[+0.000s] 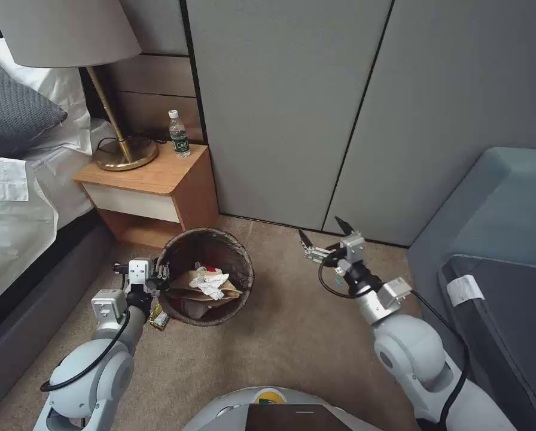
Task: Pick up the trash bin, then pick up the garbage from the floor and place it into the trash bin.
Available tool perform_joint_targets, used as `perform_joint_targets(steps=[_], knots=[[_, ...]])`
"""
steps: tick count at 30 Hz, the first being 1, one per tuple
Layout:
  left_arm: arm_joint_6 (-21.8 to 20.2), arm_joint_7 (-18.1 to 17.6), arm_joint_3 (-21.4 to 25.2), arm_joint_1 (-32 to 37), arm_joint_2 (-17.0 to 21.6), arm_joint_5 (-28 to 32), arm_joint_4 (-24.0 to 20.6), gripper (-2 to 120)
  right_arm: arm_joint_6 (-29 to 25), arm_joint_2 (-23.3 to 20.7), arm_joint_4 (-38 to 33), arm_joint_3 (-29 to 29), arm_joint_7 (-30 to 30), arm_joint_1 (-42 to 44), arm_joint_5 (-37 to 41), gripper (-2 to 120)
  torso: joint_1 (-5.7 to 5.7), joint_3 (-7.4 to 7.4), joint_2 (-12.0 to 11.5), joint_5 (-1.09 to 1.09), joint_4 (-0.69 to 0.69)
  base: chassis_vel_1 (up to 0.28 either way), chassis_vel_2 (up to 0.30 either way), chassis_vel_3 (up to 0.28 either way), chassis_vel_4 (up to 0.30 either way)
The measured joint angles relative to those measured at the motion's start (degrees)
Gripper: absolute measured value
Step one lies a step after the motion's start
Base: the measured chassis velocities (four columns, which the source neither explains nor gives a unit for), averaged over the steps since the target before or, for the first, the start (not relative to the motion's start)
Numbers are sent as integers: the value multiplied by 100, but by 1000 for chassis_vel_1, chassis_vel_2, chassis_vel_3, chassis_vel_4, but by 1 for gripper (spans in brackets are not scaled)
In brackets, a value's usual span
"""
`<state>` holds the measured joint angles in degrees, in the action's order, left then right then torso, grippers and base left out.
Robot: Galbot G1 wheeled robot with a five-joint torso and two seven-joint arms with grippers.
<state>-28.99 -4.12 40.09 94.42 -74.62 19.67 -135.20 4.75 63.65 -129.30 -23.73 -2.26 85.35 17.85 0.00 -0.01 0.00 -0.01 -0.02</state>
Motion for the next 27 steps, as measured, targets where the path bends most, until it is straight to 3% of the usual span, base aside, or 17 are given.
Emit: perform_joint_targets(steps=[13, 27], knots=[[3, -11, -28, -15, 2, 6, -3, 6, -520, 1097, 65, -285, -100, 709, -1067, 100, 0, 0, 0, 0, 3, 0, 0, 0, 0], [-52, -20, -23, -6, -1, 38, -35, 6, -680, 1420, 148, -410, -144, 815, -1304, 100, 0, 1, 0, 0, 2, 0, 0, 0, 0]])
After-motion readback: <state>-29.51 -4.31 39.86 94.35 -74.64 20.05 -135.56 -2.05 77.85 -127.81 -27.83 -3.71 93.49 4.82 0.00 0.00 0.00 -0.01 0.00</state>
